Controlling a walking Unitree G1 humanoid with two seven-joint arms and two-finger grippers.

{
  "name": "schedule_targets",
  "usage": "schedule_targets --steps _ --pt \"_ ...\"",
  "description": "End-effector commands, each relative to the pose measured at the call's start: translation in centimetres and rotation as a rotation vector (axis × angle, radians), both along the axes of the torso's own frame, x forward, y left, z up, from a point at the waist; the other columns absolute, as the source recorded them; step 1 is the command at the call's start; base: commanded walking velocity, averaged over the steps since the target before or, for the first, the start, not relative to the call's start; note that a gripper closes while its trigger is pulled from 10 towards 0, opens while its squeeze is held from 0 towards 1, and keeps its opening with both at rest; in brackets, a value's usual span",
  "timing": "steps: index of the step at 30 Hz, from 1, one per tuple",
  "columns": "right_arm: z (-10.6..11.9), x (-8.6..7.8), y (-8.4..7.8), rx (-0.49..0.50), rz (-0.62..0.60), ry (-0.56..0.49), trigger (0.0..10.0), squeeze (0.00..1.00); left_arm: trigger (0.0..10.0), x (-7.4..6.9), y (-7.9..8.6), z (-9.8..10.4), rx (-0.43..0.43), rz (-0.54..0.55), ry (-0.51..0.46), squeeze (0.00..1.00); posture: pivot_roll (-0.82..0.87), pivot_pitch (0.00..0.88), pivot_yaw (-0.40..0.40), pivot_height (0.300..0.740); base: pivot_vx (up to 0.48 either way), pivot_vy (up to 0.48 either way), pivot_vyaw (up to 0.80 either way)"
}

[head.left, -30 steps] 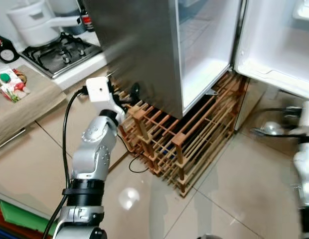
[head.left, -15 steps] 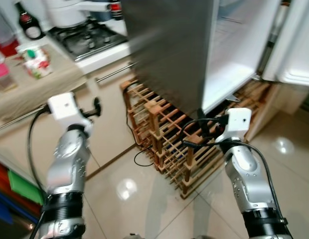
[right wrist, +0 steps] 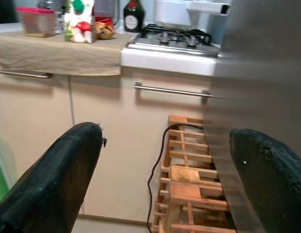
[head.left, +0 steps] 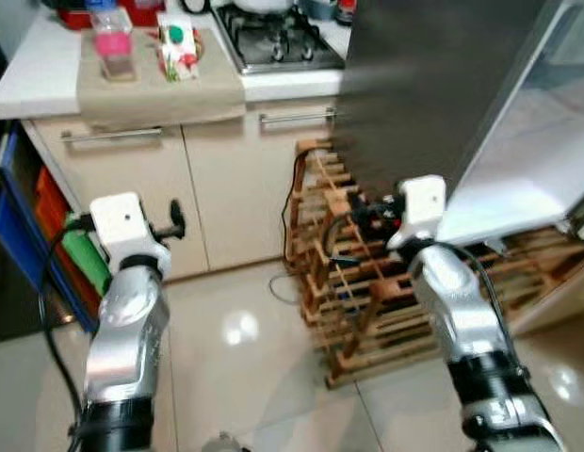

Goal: Restocking fridge

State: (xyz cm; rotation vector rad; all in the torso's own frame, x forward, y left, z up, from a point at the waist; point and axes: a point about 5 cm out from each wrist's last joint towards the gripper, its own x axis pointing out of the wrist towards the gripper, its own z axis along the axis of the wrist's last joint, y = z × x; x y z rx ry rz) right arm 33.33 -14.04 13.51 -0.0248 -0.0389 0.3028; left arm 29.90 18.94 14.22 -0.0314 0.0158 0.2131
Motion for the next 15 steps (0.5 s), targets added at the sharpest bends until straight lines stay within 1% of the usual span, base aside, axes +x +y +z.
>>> schedule_targets --steps 1,4,5,6,7,9,10,12,13,14,15 --pt "0.0 -0.1 -0.5 0.012 -0.017 -0.008 10.0 0.13 10.0 0.6 -0.9 0.1 0.007 -0.039 0.004 0.00 0.04 0.000 -0.035 0.740 0.000 0.000 0.60" --pt "0.0 -0.2 -0.5 0.017 -0.022 -0.016 10.0 0.14 10.0 0.9 -1.5 0.6 0.023 -0.076 -0.015 0.00 0.03 0.000 -0.014 0.740 0.000 0.000 0.58" --pt "-0.4 -0.3 -0.7 0.015 -0.034 -0.015 10.0 0.14 10.0 1.1 -1.9 0.8 0.033 -0.110 -0.032 0.00 0.03 0.000 -0.009 0.740 0.000 0.000 0.58" --pt "-0.4 -0.3 -0.7 0.015 -0.034 -0.015 10.0 0.14 10.0 1.1 -1.9 0.8 0.033 -0.110 -0.032 0.00 0.03 0.000 -0.009 0.740 0.000 0.000 0.58" --pt "-0.8 -0.4 -0.8 0.027 -0.057 -0.005 10.0 0.13 10.0 1.4 -2.1 1.2 0.059 -0.125 -0.046 0.00 0.02 0.000 -0.006 0.740 0.000 0.000 0.58" --pt "-0.8 -0.5 -0.7 0.029 -0.063 -0.003 10.0 0.13 10.0 1.5 -2.1 1.4 0.064 -0.131 -0.052 0.00 0.02 0.000 -0.004 0.740 0.000 0.000 0.58" --pt "-0.9 -0.6 -0.4 0.031 -0.056 -0.006 10.0 0.13 10.0 1.5 -2.5 1.7 0.093 -0.174 -0.064 0.00 0.02 0.000 -0.001 0.740 0.000 0.000 0.56" --pt "-0.9 -0.7 -0.1 0.040 -0.053 -0.012 10.0 0.15 10.0 1.4 -2.6 1.9 0.125 -0.198 -0.076 0.00 0.01 0.000 0.014 0.740 0.000 0.000 0.54" --pt "-1.0 -0.8 -0.1 0.053 -0.061 -0.009 10.0 0.15 10.0 1.3 -2.5 1.7 0.150 -0.206 -0.063 0.00 0.01 0.000 0.014 0.740 0.000 0.000 0.52" --pt "-1.2 -0.8 -0.3 0.084 -0.084 0.007 10.0 0.16 10.0 0.9 -1.7 0.8 0.203 -0.210 0.002 0.00 0.02 0.000 0.030 0.740 0.000 0.000 0.48" --pt "-1.4 -0.8 -0.4 0.100 -0.094 0.017 10.0 0.16 10.0 0.6 -1.2 0.2 0.228 -0.209 0.040 0.00 0.02 0.000 0.030 0.740 0.000 0.000 0.48"
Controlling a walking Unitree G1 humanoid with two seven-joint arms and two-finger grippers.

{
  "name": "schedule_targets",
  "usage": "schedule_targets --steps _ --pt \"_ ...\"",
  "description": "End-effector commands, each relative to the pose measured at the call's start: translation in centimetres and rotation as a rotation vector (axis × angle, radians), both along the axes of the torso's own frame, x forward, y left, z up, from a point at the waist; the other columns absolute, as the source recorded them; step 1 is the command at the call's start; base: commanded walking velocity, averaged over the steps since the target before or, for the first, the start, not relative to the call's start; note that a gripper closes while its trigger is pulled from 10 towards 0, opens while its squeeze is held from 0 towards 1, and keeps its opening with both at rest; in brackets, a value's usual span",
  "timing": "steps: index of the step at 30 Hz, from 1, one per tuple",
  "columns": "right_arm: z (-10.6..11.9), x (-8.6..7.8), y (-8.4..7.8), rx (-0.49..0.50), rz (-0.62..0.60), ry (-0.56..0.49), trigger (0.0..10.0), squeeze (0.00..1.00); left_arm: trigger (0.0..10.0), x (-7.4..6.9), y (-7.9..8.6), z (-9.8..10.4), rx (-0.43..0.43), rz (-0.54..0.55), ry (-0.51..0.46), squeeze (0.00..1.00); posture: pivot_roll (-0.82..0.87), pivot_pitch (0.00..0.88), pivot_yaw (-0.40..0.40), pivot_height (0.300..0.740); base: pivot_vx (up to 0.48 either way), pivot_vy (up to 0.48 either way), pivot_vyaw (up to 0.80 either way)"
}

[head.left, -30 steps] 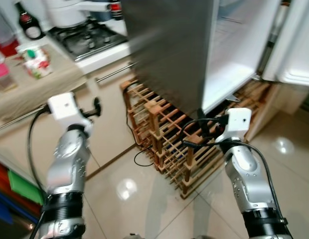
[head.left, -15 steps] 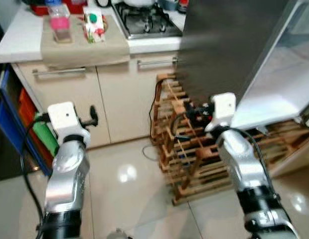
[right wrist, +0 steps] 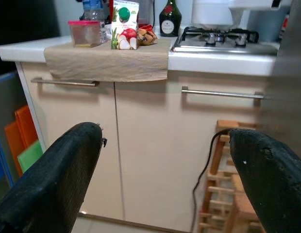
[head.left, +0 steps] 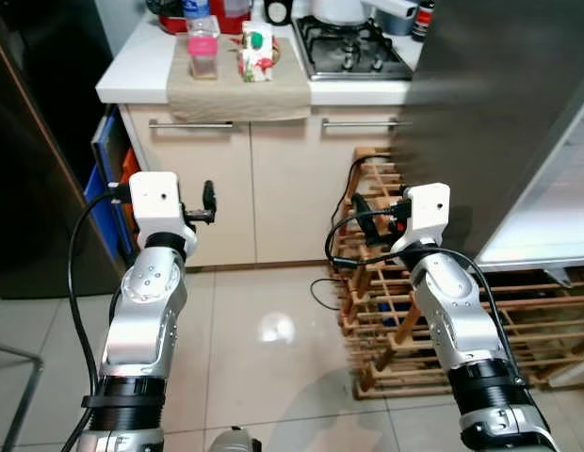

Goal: Restocking fridge

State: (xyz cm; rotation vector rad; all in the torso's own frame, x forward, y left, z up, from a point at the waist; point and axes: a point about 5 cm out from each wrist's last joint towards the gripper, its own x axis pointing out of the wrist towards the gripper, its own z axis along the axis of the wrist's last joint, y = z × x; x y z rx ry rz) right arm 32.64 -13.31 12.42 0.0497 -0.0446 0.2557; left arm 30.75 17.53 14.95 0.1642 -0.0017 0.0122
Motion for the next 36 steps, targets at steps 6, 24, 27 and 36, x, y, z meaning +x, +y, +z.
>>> schedule_targets --steps 6,24,27,36 --pt "-1.2 -0.3 -1.2 0.058 -0.061 0.049 10.0 0.20 10.0 -1.5 1.4 -2.2 -0.046 0.051 0.119 0.00 0.04 0.000 0.020 0.740 0.000 0.000 0.46" --pt "-0.4 0.2 0.2 0.003 0.011 -0.003 10.0 0.18 10.0 0.1 -1.5 0.8 -0.090 -0.034 -0.037 0.00 0.03 0.000 0.028 0.740 0.088 0.000 0.31" --pt "-0.4 0.2 0.4 0.002 0.009 -0.009 10.0 0.20 10.0 0.4 -1.5 0.5 -0.090 -0.023 -0.020 0.00 0.02 0.000 0.031 0.740 0.000 0.000 0.70" --pt "-0.2 0.1 0.9 0.009 0.018 -0.026 10.0 0.26 10.0 1.9 -2.6 0.4 0.016 -0.058 -0.004 0.00 0.02 0.000 0.031 0.740 0.000 0.000 0.65"
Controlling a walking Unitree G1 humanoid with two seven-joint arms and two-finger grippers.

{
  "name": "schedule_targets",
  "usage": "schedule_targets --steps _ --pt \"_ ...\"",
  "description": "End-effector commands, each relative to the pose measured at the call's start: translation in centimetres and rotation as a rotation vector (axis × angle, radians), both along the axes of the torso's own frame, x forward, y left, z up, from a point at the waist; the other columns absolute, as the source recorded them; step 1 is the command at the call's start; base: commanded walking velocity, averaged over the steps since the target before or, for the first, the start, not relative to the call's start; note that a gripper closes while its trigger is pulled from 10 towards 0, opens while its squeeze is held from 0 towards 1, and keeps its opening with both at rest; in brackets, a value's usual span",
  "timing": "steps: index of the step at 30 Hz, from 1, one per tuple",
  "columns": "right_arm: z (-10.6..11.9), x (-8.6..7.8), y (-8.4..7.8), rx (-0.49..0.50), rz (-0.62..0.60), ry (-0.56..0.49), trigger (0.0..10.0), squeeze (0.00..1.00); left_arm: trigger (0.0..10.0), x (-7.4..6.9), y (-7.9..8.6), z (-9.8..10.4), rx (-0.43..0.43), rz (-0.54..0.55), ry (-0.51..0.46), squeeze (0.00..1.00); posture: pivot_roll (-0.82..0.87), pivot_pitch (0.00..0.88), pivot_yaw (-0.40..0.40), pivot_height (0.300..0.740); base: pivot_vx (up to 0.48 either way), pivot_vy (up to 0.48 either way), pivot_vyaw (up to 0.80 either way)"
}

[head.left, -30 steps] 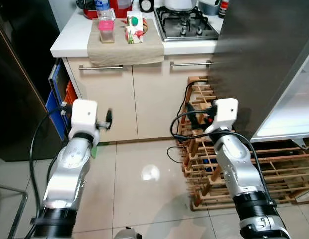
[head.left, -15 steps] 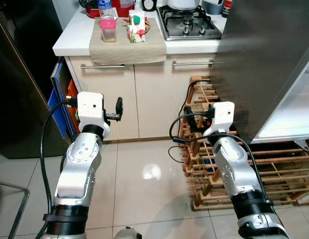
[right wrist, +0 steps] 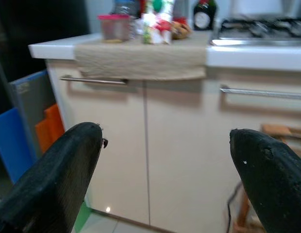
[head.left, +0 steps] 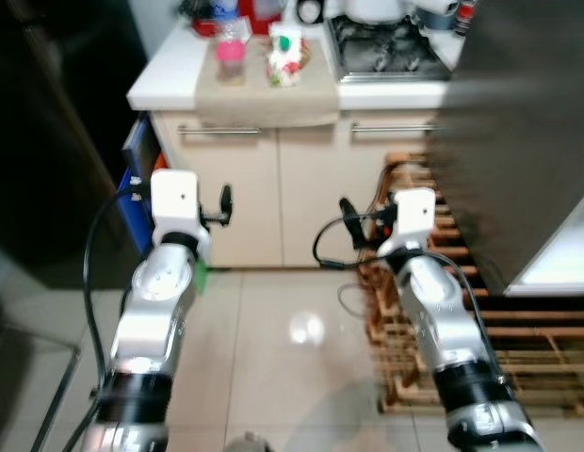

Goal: Restocking fridge

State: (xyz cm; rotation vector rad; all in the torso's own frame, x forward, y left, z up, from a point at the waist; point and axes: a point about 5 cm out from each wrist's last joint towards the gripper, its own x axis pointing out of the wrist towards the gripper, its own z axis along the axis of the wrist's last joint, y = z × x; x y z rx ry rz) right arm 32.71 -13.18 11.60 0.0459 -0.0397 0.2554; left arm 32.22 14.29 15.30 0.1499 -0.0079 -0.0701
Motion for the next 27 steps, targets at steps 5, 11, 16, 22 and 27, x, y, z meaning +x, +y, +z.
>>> schedule_targets --steps 5,11,16,22,27 --pt "0.6 0.1 0.8 0.008 0.022 -0.039 10.0 0.25 10.0 0.9 0.7 0.6 -0.001 0.023 -0.018 0.00 0.01 0.000 0.039 0.740 0.000 0.000 0.60" --pt "1.4 0.4 -0.8 -0.066 -0.153 -0.090 10.0 0.07 10.0 1.2 1.1 1.2 -0.082 -0.053 -0.058 0.00 0.01 0.000 0.037 0.740 0.218 0.000 0.00" --pt "1.6 0.3 -1.6 -0.062 -0.194 -0.103 10.0 0.07 10.0 1.4 1.3 2.0 -0.122 -0.063 -0.102 0.00 0.01 0.000 0.031 0.740 0.443 0.000 0.00" --pt "1.5 0.4 -1.3 -0.068 -0.200 -0.103 10.0 0.07 10.0 1.2 1.0 1.8 -0.152 -0.083 -0.103 0.00 0.01 0.000 0.025 0.740 0.443 0.000 0.00" --pt "1.3 0.4 -1.1 -0.071 -0.209 -0.088 10.0 0.06 10.0 1.1 0.9 1.7 -0.173 -0.115 -0.098 0.00 0.01 0.000 0.025 0.740 0.442 0.000 0.00"
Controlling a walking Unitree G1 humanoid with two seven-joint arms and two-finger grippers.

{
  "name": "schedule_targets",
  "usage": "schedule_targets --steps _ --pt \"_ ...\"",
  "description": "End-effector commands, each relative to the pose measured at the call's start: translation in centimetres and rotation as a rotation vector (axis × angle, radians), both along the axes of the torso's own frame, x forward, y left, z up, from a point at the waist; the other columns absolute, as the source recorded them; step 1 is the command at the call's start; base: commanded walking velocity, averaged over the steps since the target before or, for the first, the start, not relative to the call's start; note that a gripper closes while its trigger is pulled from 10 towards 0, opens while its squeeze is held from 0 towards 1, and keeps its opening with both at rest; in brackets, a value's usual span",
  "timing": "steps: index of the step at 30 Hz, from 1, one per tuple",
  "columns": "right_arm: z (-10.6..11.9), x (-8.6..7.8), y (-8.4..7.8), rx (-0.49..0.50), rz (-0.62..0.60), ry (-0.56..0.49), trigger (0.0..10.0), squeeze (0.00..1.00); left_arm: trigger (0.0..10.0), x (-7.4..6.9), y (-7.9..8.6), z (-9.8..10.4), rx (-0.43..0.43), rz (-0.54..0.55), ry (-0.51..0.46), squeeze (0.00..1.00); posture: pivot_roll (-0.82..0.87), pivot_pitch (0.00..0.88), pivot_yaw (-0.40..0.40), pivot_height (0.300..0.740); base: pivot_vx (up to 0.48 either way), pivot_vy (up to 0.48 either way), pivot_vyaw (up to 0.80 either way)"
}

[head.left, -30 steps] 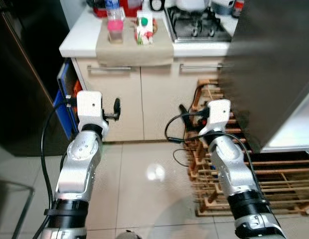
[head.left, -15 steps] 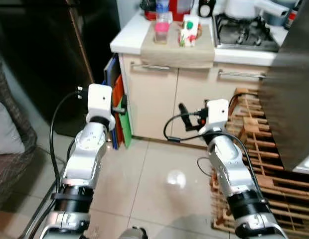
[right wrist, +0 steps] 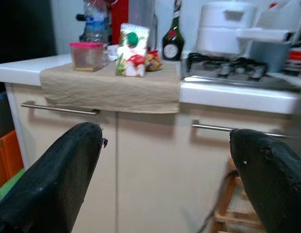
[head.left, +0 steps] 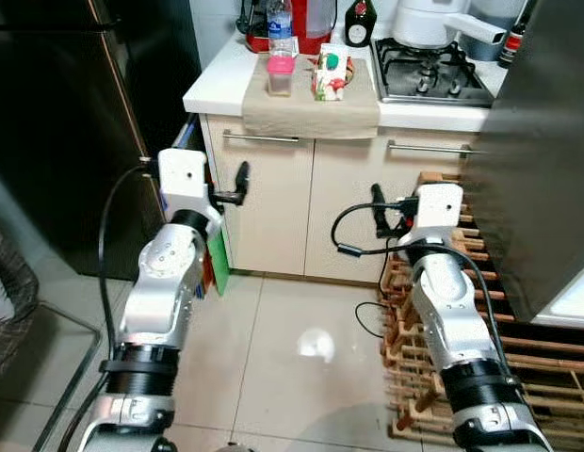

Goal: Restocking fridge

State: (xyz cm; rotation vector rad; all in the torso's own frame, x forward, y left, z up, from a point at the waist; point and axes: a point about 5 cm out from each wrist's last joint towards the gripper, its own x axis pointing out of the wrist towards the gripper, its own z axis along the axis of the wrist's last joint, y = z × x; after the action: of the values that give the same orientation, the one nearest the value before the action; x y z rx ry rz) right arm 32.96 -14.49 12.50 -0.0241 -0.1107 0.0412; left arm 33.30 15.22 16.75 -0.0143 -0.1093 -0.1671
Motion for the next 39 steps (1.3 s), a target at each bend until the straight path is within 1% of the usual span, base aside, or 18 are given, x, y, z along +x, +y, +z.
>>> schedule_targets --steps 1,7,11,13,15,39 --pt "0.34 0.21 0.28 -0.016 0.008 -0.007 10.0 0.07 10.0 0.06 0.01 0.29 -0.005 -0.008 -0.013 0.00 0.01 0.000 0.025 0.740 0.442 0.000 0.00" --pt "0.24 0.11 0.46 -0.014 0.019 -0.009 10.0 0.07 10.0 0.20 0.28 0.49 0.014 0.003 -0.022 0.00 0.01 0.000 0.027 0.740 0.444 0.000 0.00" --pt "0.06 0.06 0.47 -0.017 0.019 0.005 10.0 0.07 10.0 0.15 0.14 0.45 0.010 -0.002 -0.021 0.00 0.01 0.000 0.028 0.740 0.442 0.000 0.00" --pt "0.02 0.06 0.49 -0.016 0.019 0.008 10.0 0.08 10.0 0.14 0.09 0.43 0.010 -0.004 -0.021 0.00 0.01 0.000 0.028 0.740 0.442 0.000 -0.80" --pt "0.10 0.05 0.40 0.001 0.011 -0.002 10.0 0.08 10.0 0.16 0.06 0.45 0.009 -0.007 -0.022 0.00 0.01 0.000 0.028 0.740 0.442 0.000 0.00" --pt "0.24 -0.03 0.58 -0.011 0.022 -0.016 10.0 0.08 10.0 0.32 0.17 1.05 0.001 0.004 -0.046 0.00 0.01 0.000 0.031 0.740 0.443 0.000 0.00"
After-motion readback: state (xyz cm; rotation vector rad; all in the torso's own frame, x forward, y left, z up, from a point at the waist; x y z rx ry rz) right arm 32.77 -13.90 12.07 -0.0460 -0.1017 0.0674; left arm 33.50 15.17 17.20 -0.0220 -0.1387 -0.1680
